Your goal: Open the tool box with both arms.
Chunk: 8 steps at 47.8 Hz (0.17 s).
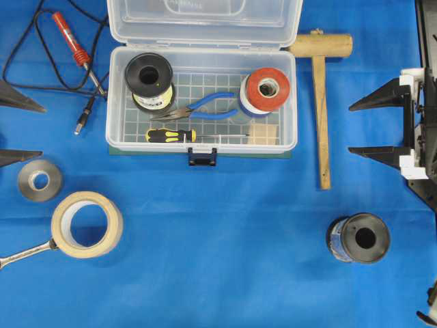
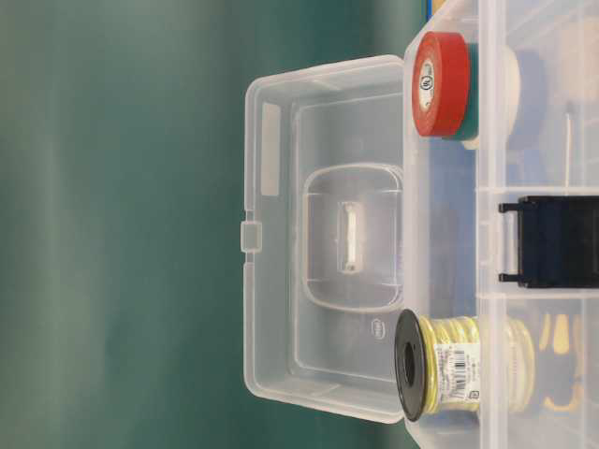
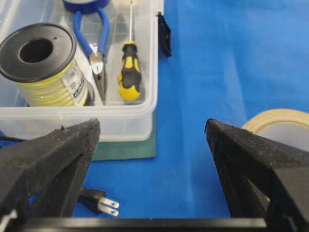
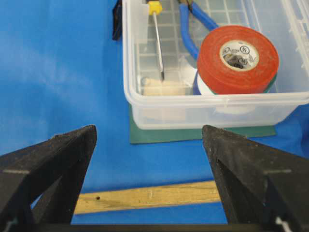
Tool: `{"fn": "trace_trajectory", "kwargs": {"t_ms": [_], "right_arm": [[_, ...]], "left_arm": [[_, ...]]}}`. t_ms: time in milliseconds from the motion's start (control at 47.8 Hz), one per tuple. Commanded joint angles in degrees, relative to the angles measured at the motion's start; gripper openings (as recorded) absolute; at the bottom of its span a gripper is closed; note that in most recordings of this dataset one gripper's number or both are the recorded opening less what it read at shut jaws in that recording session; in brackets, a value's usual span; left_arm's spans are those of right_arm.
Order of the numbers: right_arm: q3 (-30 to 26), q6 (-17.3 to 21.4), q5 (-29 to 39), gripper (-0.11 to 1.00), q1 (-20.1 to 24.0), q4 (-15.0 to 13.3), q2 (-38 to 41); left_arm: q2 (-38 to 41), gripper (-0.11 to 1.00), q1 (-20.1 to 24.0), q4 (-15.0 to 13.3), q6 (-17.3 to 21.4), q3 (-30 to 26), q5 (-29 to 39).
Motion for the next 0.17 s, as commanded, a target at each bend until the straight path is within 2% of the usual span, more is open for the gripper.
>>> {"fn": "trace_trajectory", "kwargs": {"t_ms": [0,147], "right_arm": [[-0.7,0.0,-0.35,0.86,-0.18,0.09,0.44],[-0.7,0.0,-0.35,0.86,-0.18,0.09,0.44]], "left_arm": [[0.35,0.88,-0.09,0.0,-0.09,-0.62,-0.26],[0.35,0.88,-0.09,0.0,-0.09,-0.62,-0.26]]}}
